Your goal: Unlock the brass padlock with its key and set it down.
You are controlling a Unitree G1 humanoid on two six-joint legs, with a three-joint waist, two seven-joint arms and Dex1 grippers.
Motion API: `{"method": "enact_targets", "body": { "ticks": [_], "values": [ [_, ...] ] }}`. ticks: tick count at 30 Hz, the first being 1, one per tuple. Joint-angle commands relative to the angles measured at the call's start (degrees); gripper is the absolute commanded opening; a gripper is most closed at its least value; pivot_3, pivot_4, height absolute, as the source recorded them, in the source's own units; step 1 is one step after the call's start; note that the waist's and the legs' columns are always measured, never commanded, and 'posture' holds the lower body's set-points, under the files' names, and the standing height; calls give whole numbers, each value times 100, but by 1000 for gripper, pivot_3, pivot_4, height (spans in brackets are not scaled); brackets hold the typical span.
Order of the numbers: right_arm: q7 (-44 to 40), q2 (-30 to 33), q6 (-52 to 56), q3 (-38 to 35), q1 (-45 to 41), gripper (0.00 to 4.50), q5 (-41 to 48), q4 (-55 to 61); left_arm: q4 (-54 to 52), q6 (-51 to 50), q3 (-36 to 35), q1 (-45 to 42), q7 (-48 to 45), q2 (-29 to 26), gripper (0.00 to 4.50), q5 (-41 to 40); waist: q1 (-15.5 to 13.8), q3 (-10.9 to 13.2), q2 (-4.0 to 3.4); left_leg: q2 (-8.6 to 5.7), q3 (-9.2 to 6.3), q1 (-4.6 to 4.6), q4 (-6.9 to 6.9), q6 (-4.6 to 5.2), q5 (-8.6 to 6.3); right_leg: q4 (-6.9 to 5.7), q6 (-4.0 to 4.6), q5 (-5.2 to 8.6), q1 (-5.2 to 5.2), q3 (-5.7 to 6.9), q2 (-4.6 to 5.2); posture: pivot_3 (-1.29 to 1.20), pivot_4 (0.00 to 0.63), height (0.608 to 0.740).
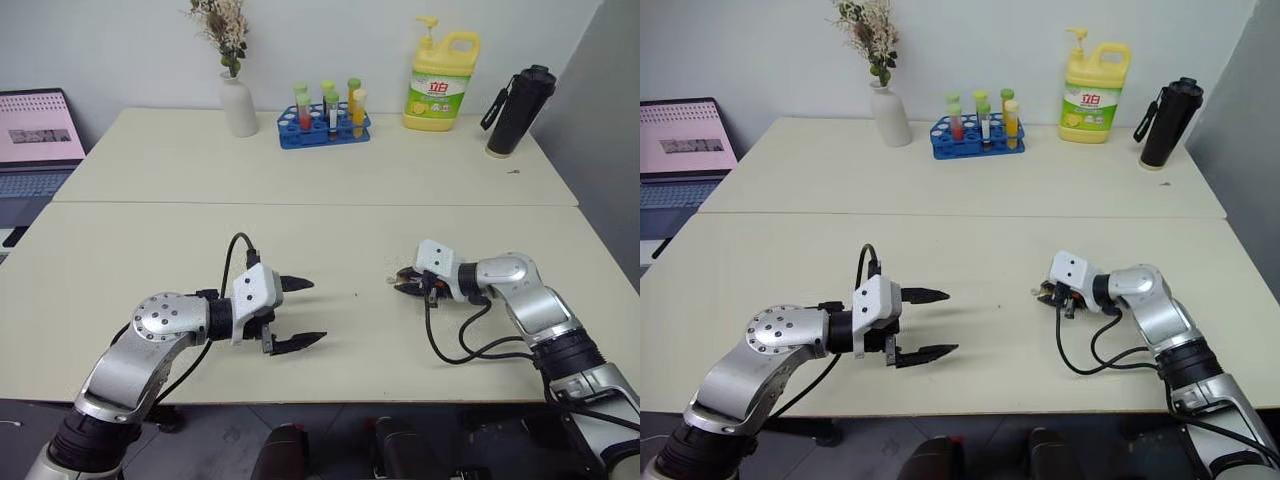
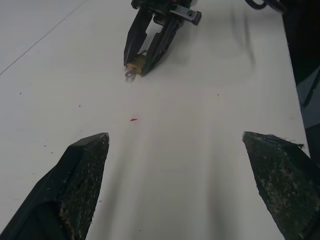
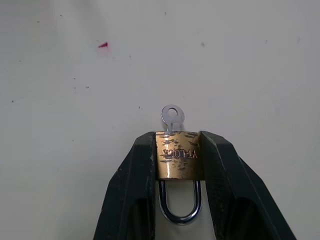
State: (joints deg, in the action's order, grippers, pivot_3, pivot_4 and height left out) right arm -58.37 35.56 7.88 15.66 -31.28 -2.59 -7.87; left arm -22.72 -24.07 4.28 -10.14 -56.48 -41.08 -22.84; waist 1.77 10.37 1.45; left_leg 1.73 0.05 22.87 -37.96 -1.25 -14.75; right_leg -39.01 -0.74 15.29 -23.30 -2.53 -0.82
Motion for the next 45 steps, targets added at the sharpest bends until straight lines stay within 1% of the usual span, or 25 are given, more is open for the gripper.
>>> {"method": "enact_targets", "body": {
  "ticks": [1,5,8,9,12,14,16,19,25,30,33,34,36,37,38,39,40,42,45],
  "values": [
    [229,69,-183,-197,296,925,0,1132,-172,-325,-283,-172,173,73,4500,-377,-3,-1,1,1,-6,0,0,0,0,0,-1,1,0,0,0,0,150,740],
    [517,150,-408,-216,661,925,-293,1972,-160,-704,-377,-404,284,162,4500,-725,-7,-1,1,2,-11,2,1,0,0,-1,-1,1,1,2,0,0,150,740],
    [1016,314,-1341,-129,788,925,-1063,2371,-45,-1000,-355,-754,294,233,4500,-938,-14,0,1,-5,-9,2,-2,-1,0,-2,-3,2,2,2,0,0,150,740],
    [1131,331,-1539,-96,783,925,-1234,2399,-1,-1047,-357,-825,283,239,4500,-969,-12,-1,2,-6,-5,0,-3,-1,0,-1,-5,2,1,3,-1,0,150,740],
    [1878,320,-2459,-35,690,925,-2042,2389,157,-1302,-311,-1211,216,326,4500,-1198,-12,-1,3,-6,1,-4,-4,-1,1,-1,-6,2,3,5,-3,0,150,740],
    [2289,261,-2818,-89,642,925,-2354,2315,294,-1430,-282,-1433,171,352,4500,-1276,-11,-1,3,-5,2,-4,-3,-2,1,-1,-6,2,3,4,-5,0,150,740],
    [2562,189,-3066,-155,586,925,-2477,2298,483,-1606,-306,-1699,174,439,4500,-1413,-11,-1,3,-5,1,-3,-3,-3,1,-2,-6,2,2,2,-6,0,150,740],
    [2661,144,-3199,-173,546,925,-2488,2287,617,-1812,-320,-1956,194,552,4500,-1574,-12,-1,4,-6,0,-1,-4,-3,2,-2,-5,1,2,1,-5,0,150,740],
    [2739,41,-3351,-149,374,925,-2449,2246,918,-1862,-152,-2308,108,679,4500,-1498,-10,-1,4,-6,-2,-1,-4,-3,2,-3,5,-4,3,-2,-5,0,150,740],
    [2708,-12,-3399,-159,314,925,-2450,2232,1112,-1915,-176,-2472,15,766,4500,-1591,-11,-1,4,-6,-2,-1,-4,-3,2,-3,6,-5,2,-2,-5,0,150,740],
    [2696,-8,-3437,-188,281,925,-2403,2222,1307,-1950,-196,-2615,-23,826,3913,-1605,-11,-1,4,-6,-2,-1,-4,-3,2,-3,6,-5,2,-1,-5,0,150,740],
    [2689,-5,-3439,-193,274,925,-2388,2221,1356,-1975,-212,-2651,-28,847,3638,-1634,-12,-1,4,-6,-2,-1,-4,-3,2,-3,6,-5,2,-2,-4,0,150,740],
    [2680,-3,-3435,-195,270,925,-2378,2219,1399,-2003,-231,-2683,-37,868,3022,-1661,-11,-1,4,-6,-2,-1,-5,-3,2,-4,6,-5,2,-1,-5,0,150,740],
    [2680,-3,-3436,-195,269,925,-2377,2218,1405,-2006,-233,-2687,-43,872,2591,-1657,-11,-1,4,-7,0,-1,-5,-3,2,-3,7,-5,2,-1,-4,0,150,740],
    [2676,4,-3448,-190,269,925,-2378,2214,1422,-1985,-223,-2705,-54,870,2466,-1622,-10,-1,4,-7,0,0,-5,-3,2,-3,9,-6,2,-2,-4,0,150,740],
    [2663,14,-3472,-187,263,925,-2354,2217,1465,-2001,-223,-2752,-97,879,2054,-1637,-10,-1,4,-6,-1,0,-5,-3,2,-3,9,-7,2,-2,-4,0,150,740],
    [2653,21,-3490,-185,258,925,-2336,2220,1495,-2017,-226,-2786,-131,887,1905,-1648,-10,-1,4,-6,-1,-1,-5,-3,2,-4,10,-7,2,-3,-4,0,150,740],
    [2647,29,-3508,-186,251,925,-2318,2218,1535,-2044,-228,-2830,-173,902,1349,-1662,-11,-1,4,-6,-4,0,-5,-4,2,-4,10,-7,2,-2,-4,0,150,740],
    [2639,31,-3522,-191,231,925,-2299,2202,1564,-2032,-201,-2871,-220,914,361,-1642,-11,-1,4,-7,-1,-1,-5,-4,2,-4,10,-7,2,-2,-4,0,150,740]
  ]
}}
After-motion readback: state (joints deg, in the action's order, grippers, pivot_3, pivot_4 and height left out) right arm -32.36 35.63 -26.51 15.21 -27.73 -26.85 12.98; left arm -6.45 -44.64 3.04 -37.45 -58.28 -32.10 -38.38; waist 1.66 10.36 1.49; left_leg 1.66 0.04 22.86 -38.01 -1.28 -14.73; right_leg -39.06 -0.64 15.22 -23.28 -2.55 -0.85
